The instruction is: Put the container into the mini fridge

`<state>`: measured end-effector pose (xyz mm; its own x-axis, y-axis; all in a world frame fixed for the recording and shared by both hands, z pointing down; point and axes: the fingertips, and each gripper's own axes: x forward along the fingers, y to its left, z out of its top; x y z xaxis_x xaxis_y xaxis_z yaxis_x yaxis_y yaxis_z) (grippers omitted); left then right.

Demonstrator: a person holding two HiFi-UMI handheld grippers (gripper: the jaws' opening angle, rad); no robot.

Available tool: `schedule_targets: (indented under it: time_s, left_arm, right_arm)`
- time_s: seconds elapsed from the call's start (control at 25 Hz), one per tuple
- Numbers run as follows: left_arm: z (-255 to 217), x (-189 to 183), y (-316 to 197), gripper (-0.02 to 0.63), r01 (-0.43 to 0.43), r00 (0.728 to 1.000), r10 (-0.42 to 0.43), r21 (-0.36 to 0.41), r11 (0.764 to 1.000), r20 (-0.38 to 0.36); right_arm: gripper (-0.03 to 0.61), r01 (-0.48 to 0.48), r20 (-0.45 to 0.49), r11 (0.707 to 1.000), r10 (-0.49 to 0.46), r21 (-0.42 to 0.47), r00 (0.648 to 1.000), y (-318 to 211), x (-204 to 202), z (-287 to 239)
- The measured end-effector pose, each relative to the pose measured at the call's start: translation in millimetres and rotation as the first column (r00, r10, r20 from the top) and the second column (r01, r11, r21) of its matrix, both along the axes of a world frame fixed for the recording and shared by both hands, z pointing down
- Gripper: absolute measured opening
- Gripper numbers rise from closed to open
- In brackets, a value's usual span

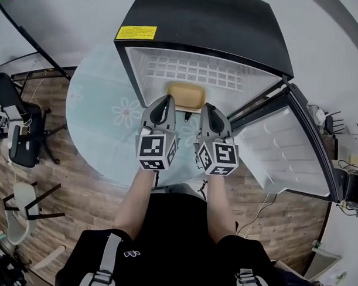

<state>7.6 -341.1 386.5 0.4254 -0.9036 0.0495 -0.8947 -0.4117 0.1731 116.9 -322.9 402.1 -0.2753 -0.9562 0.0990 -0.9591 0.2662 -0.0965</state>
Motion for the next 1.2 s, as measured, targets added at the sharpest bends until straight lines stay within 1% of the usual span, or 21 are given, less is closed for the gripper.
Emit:
schedule_targets:
  time_s: [0.12, 0.36, 0.44, 0.6, 0.8, 1.0, 1.2]
  left_arm:
    - [-17, 2, 15, 0.002, -0.007, 1.000, 0.007, 0.042, 0.999, -0.008]
    - [-20, -2, 45, 0.002, 0.017, 1.000, -0.016, 0.065, 0.998, -0.016]
    - [-20, -4, 49, 0.002, 0.029, 1.000, -0.028, 0.074, 0.997, -0.013]
    - [-19, -11, 50, 0.002, 0.047, 0.999, -0.048, 0.078, 0.996, 0.015]
    - [-20, -30, 50, 0.002, 0.043, 0.999, -0.044, 0.084, 0.996, 0.008]
    - [-25, -7, 53, 0.002, 0.036, 0.999, -0.037, 0.095, 0.995, 0.012]
    - [-24, -3, 52, 0.002, 0.030, 0.999, -0.032, 0.093, 0.995, 0.015]
  right_arm:
    - [0.006, 0.002, -0.008, 0.999, -0.002, 0.041, 1.000, 12, -1, -15]
    - [0.005, 0.027, -0.036, 0.996, -0.023, 0.090, 0.999, 33, -8, -36]
    - [0.005, 0.030, -0.041, 0.995, -0.026, 0.090, 0.999, 38, -9, -36]
    - [0.005, 0.041, -0.041, 0.996, -0.038, 0.081, 0.998, 42, -16, -31]
    - [0.005, 0.049, -0.049, 0.995, -0.045, 0.088, 0.998, 40, -36, -33]
    - [0.005, 0.056, -0.038, 0.993, -0.053, 0.105, 0.998, 43, -17, -40]
    - [0.005, 0.063, -0.037, 0.993, -0.059, 0.105, 0.998, 42, -16, -38]
